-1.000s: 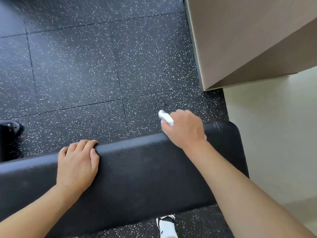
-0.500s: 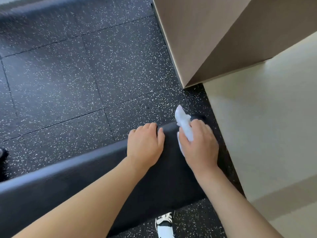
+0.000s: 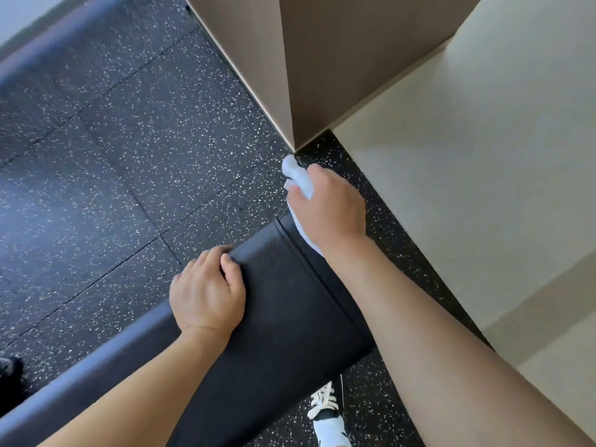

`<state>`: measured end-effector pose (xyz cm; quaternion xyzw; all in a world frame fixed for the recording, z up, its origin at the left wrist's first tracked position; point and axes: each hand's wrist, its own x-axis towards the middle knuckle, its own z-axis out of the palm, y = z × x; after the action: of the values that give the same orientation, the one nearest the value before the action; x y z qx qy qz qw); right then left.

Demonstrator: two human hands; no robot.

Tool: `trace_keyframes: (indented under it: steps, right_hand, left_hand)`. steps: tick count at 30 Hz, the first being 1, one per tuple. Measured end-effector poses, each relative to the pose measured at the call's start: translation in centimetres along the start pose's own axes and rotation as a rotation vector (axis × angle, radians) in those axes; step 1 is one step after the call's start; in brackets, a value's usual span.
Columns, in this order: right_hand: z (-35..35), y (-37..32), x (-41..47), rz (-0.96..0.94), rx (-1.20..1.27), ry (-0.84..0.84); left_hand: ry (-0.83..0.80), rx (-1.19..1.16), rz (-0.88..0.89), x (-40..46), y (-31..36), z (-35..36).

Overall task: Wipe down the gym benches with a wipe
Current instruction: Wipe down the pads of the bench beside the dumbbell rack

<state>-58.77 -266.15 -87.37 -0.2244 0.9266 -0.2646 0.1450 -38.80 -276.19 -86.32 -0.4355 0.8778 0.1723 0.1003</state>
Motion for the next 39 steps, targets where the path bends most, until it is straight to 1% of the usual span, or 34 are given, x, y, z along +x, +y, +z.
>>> trace_keyframes:
  steps: [2, 3, 7, 9, 11, 13, 15, 17, 19, 22, 24, 26, 28, 32, 35, 39]
  right_hand:
    - [0.1, 0.0, 0.5, -0.04, -0.014, -0.054]
    - [0.0, 0.1, 0.1, -0.068, -0.003, -0.042]
    - [-0.9, 1.2, -4.4, -0.2, -0.003, 0.136]
    - [-0.9, 1.8, -7.4, -0.269, -0.044, 0.162]
    - [-0.8, 2.0, -10.1, -0.308, -0.079, 0.137]
    - [-1.0, 1.8, -12.2, -0.291, -0.085, 0.065]
    - [-1.8, 1.2, -13.4, -0.199, -0.046, -0.041]
    - [-3.0, 0.4, -14.1, -0.107, -0.004, -0.113]
    - [-4.1, -0.5, -14.7, -0.055, 0.013, -0.137]
    - [-5.9, -2.6, -15.7, -0.027, 0.03, -0.099]
    - [-7.3, -4.2, -16.5, -0.016, 0.035, -0.073]
    - [-8.8, -6.1, -17.5, -0.014, 0.045, -0.057]
    - [-10.4, -8.1, -18.7, -0.005, 0.057, -0.053]
    - [-14.1, -12.3, -22.0, 0.009, 0.092, -0.024]
    - [-17.3, -15.8, -24.3, 0.002, 0.123, 0.006]
    - [-21.6, -20.6, -27.5, -0.002, 0.131, 0.035]
  left_hand:
    - [0.002, 0.004, -0.009, 0.0, 0.0, 0.0]
    - [0.007, 0.005, -0.015, 0.0, 0.0, 0.0]
    - [0.002, -0.014, -0.032, -0.1, 0.1, 0.0]
    - [0.016, -0.015, -0.038, -0.1, 0.2, 0.0]
    - [0.037, -0.017, -0.04, 0.0, 0.2, 0.1]
    - [0.053, -0.014, -0.039, 0.0, 0.0, 0.1]
    - [0.045, -0.009, -0.044, 0.0, 0.0, 0.2]
    - [0.038, -0.018, -0.034, -0.3, 0.1, 0.0]
    - [0.015, -0.046, -0.01, -0.6, 0.2, -0.4]
    - [-0.055, -0.152, -0.007, -1.4, 0.1, -1.9]
    - [-0.082, -0.183, 0.008, -2.9, -0.4, -4.0]
    - [-0.086, -0.164, 0.053, -5.2, -1.5, -6.8]
    - [-0.064, -0.163, 0.094, -7.3, -3.0, -9.9]
    - [-0.005, -0.236, 0.172, -10.0, -5.6, -17.6]
    - [0.041, -0.191, 0.247, -11.5, -6.8, -24.1]
    - [0.059, -0.089, 0.324, -14.9, -7.8, -32.7]
